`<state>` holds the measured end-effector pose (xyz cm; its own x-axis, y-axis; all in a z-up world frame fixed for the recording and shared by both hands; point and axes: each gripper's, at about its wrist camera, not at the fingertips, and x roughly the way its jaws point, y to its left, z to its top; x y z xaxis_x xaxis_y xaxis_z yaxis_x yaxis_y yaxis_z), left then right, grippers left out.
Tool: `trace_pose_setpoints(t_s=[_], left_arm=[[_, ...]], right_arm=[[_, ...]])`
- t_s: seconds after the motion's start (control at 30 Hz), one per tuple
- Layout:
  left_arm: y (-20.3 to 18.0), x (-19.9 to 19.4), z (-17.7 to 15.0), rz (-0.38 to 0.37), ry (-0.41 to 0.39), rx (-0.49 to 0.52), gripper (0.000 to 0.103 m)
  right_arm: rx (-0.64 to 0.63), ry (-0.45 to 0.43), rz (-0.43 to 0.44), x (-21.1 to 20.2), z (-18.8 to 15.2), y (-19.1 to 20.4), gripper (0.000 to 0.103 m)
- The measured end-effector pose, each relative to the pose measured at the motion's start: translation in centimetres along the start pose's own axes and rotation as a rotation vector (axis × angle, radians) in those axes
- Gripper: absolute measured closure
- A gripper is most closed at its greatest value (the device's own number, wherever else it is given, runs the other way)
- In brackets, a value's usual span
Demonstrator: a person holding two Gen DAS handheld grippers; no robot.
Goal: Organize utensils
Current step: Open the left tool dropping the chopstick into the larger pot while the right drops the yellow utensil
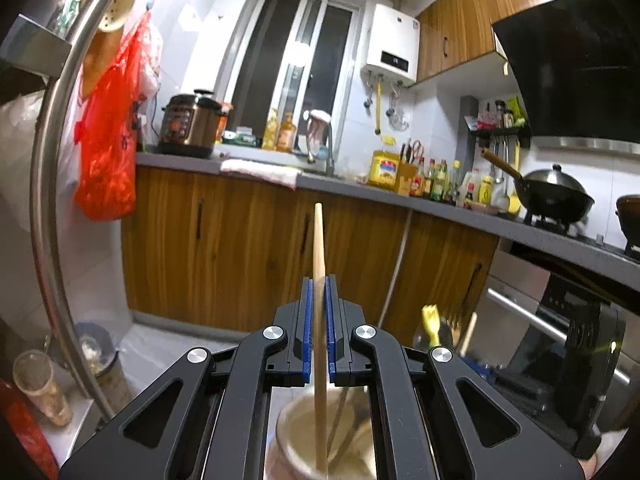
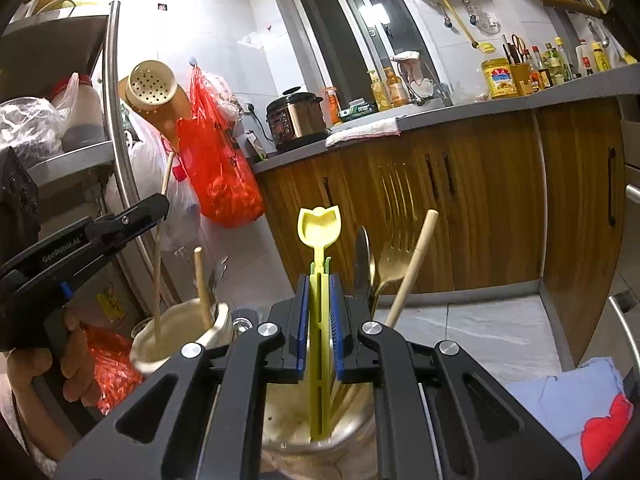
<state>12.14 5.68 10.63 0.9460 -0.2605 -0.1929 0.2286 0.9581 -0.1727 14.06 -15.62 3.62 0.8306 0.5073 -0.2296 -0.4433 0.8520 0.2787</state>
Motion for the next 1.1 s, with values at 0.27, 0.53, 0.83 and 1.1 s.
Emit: trace_pose_setpoints(t_s=[0.27,0.53,0.83,1.1], left_arm=[[0.6,-1.1,-1.8,-0.03,0.126,-0.007,0.096],[0.0,-2.2,-3.5,-0.054,0.218,0.021,0.096],[0.2,-2.6,-4.3,-0.067,0.257,0.037,0.096],[0.1,-2.7,-4.4,-0.065,0.251,0.042,0.096]], right_arm=[[0.009,0.076,0.011,-1.5,-1.1,-0.1,0.093],[-0.001,0.123,-0.006,-2.2,-2.0,0.2,0.093],[-0.015,0.145,-0.005,-2.3,-2.7,0.5,0.093],[-0.027,0.151,-0.003,-2.3,-2.7,0.6,0.093]])
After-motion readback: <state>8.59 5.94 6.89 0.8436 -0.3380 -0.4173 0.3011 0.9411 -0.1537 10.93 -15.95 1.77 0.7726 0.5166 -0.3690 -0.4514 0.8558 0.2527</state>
